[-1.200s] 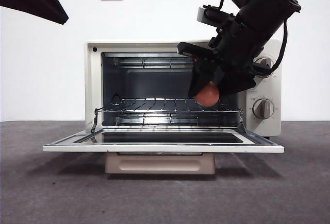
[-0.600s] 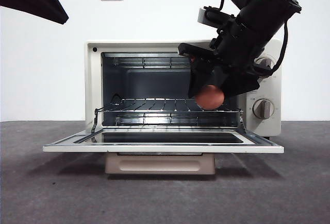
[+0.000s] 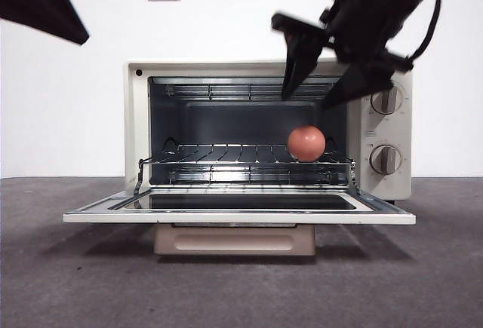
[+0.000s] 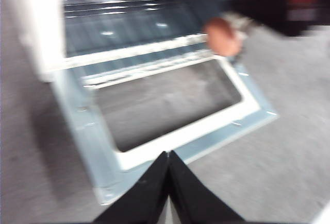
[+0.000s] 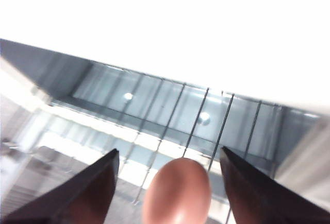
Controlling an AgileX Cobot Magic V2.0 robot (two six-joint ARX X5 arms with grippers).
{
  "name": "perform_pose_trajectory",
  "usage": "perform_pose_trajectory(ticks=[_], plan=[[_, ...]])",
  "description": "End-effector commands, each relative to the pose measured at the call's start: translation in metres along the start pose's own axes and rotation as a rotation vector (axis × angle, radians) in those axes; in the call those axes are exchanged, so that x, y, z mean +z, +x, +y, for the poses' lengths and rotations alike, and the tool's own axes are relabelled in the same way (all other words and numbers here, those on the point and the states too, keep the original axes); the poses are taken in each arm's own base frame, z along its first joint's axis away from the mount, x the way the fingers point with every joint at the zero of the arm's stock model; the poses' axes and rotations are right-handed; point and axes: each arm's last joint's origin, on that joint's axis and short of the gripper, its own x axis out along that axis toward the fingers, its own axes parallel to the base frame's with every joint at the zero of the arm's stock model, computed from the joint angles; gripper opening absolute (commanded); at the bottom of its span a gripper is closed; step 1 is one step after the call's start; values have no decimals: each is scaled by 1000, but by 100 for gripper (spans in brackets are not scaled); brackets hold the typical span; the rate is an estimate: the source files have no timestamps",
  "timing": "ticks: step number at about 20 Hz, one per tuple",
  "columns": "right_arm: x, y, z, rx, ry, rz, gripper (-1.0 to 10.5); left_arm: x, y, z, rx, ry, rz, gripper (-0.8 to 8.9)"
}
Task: Eggoven
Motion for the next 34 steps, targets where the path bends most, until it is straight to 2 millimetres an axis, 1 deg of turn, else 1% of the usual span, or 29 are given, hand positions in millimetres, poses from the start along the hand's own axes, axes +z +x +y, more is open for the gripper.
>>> perform_pose_trajectory(ticks=[1,3,5,6,11,15,21,24,30,34], plan=[[9,-22,8,24,0,-37,316,3,9,12,53,-27,18,6],[13,-49,13,43,-13,-59,316,0,20,28,88,-68,24,6],[15,-80,17,66,-37,-88,316,-8,33,45,93,-119,42,6],[16,-92,18,73,-43,-99,316,-11,38,51,98,-135,53,6],[12,-136,18,96,-55,-128,316,-20,66,74,102,-188,106,6],[6,-163,15,100,-56,-134,316,-25,89,87,112,-221,138,6],[-3,-192,10,103,-55,-153,316,-37,119,101,115,-247,199,6],[-5,-203,9,107,-54,-180,316,-42,129,105,58,-261,219,6],[-6,-212,7,113,-51,-208,316,-47,143,106,-29,-303,230,6],[-8,-219,7,121,-48,-234,316,-51,147,106,-50,-313,255,6]])
